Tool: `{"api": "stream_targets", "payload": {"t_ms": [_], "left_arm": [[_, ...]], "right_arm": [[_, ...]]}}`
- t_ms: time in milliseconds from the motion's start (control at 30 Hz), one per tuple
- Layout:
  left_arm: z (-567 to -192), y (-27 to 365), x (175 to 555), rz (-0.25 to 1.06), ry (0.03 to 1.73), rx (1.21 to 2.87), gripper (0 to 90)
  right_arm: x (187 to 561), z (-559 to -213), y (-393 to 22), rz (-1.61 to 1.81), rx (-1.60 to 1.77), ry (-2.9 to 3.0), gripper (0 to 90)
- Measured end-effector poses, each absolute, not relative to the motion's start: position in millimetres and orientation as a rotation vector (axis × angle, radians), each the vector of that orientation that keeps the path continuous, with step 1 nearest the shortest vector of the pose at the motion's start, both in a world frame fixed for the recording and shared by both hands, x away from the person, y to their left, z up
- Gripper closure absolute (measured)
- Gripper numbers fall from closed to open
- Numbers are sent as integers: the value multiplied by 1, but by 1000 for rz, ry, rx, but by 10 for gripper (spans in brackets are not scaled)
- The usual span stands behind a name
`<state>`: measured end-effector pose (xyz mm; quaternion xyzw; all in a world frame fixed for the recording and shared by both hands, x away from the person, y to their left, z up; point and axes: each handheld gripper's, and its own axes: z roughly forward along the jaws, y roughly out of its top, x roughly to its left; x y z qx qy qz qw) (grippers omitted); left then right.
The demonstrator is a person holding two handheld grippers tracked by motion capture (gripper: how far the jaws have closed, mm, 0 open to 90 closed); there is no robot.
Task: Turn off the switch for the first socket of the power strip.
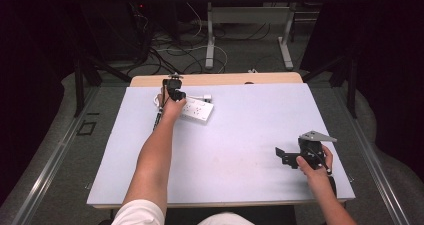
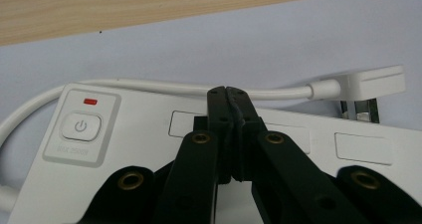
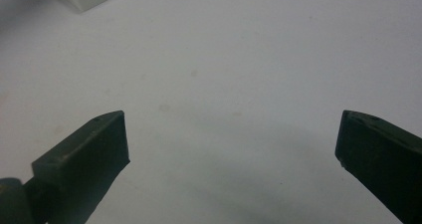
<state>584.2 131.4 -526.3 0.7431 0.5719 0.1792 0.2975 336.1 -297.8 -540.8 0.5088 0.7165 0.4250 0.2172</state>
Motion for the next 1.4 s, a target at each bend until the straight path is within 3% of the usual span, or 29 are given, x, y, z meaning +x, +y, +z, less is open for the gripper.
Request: {"api": "stream_targets", "payload": {"t_ms": [733,1400], "left_arm": [[-530,128,581,490,1509,1981,895],[-521,119,573,460,1491,1990,786]], "right_arm": [[336,-541,-299,1176,1405,1992,0],[338,-541,-296,1174,1404,1994,0]]}}
